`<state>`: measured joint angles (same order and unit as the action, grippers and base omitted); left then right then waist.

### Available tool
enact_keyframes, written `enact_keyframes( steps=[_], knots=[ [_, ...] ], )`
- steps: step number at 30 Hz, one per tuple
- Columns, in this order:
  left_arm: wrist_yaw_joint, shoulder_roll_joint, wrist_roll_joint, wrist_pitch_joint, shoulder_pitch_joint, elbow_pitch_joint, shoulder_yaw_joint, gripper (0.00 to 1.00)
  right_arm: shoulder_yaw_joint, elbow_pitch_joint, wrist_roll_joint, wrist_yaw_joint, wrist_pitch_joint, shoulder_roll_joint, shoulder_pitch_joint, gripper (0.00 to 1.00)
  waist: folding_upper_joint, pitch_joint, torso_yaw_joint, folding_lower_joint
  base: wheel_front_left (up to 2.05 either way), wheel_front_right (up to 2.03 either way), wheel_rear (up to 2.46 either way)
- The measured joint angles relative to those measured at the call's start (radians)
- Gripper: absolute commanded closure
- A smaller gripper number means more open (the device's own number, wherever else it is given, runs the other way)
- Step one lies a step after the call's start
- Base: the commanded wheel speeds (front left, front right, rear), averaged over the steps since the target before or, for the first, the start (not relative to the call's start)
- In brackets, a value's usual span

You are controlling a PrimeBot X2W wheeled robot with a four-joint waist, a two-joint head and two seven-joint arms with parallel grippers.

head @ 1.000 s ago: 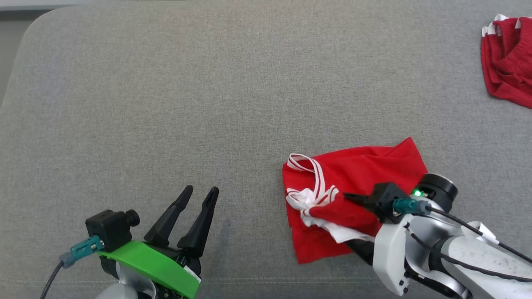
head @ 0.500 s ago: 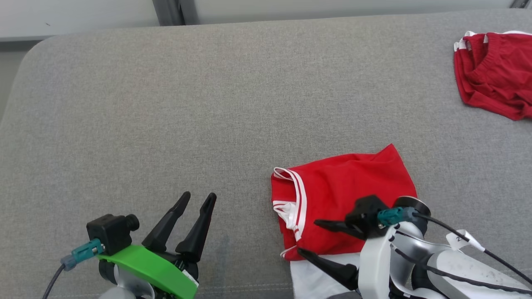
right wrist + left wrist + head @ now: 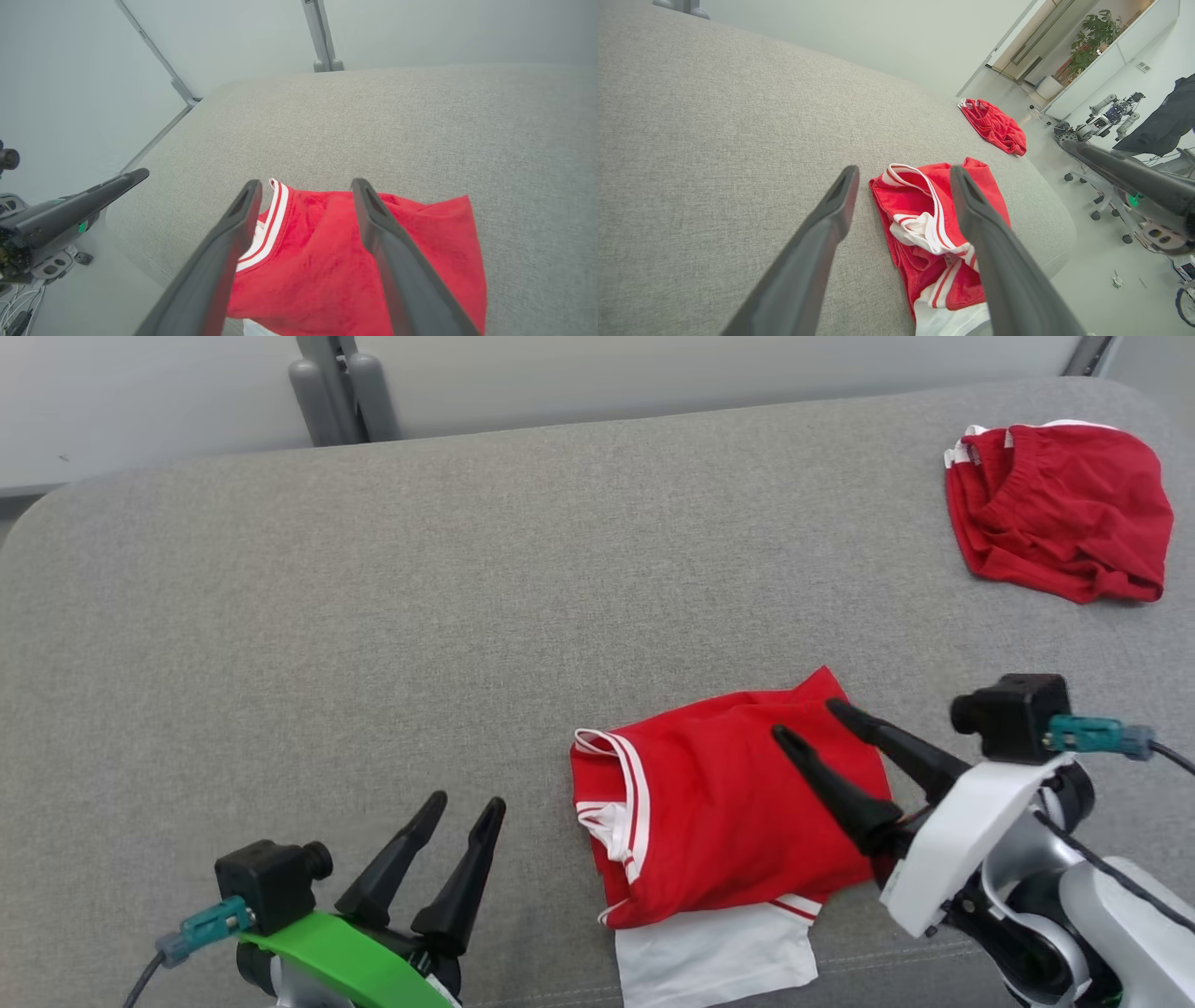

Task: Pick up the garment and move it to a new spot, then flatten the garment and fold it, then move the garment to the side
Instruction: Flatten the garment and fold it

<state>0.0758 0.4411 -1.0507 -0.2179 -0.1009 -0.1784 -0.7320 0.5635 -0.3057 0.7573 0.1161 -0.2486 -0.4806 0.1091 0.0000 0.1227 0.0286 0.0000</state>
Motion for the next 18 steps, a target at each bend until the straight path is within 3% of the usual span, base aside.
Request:
enact_keyframes(
  steps=[9,18],
  knots=[
    [0.013,-0.033,0.009,0.027,0.001,0.009,-0.04,0.0,-0.157,0.082,0.055,0.009,0.105,-0.002,-0.127,0.0,0.0,-0.008,-0.043,0.0,0.0,0.0,0.0],
    [0.015,-0.081,0.009,0.075,-0.001,0.038,-0.094,0.0,-0.222,0.137,0.074,0.009,0.166,0.018,-0.189,0.0,0.0,0.006,-0.06,0.0,0.0,0.0,0.0]
  ],
)
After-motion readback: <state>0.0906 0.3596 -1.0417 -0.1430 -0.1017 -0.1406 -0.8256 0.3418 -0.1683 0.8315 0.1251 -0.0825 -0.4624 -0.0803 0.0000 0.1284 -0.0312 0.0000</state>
